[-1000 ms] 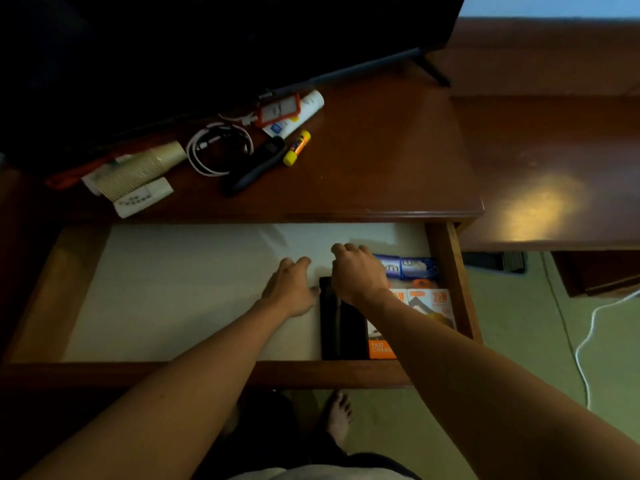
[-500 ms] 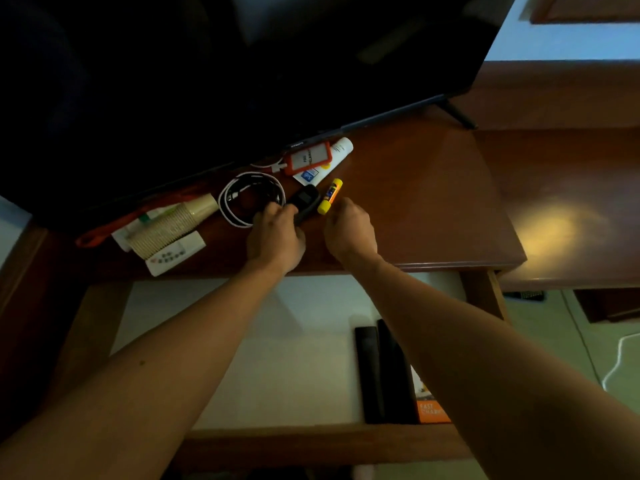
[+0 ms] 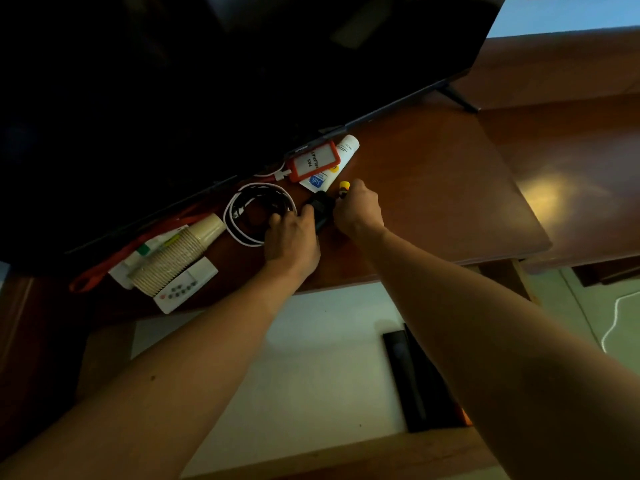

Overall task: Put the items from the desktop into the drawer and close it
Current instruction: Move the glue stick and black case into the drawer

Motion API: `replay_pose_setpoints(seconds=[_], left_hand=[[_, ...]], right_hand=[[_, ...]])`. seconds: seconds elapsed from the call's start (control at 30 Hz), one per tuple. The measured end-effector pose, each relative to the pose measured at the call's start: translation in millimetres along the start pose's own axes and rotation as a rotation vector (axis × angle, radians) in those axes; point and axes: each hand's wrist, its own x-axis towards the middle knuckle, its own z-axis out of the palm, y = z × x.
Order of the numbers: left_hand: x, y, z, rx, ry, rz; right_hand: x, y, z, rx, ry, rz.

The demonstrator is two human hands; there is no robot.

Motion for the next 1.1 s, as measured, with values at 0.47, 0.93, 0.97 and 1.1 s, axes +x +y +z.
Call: replay_pose_setpoints(seconds=[0.47,0.93,0.97,1.1], left_hand=[[-99,47,7,-0.171,0.035,-0.003],[-189,58,105,-0.146,-0.271,-0.119],[-191,56,110,-0.129,-0.298,-0.122],[-199,51,127,-0.1,-0.376,-0.158]], right_hand=[[-91,77,-50,-0.106,-0.047,-0.16],[-193,204,-1,-0.238,-0.379,-0.046],[-194,206,2,-0.26,-0.392,-0.052],[-197,210,11,-0.442,-0.447,-0.11]])
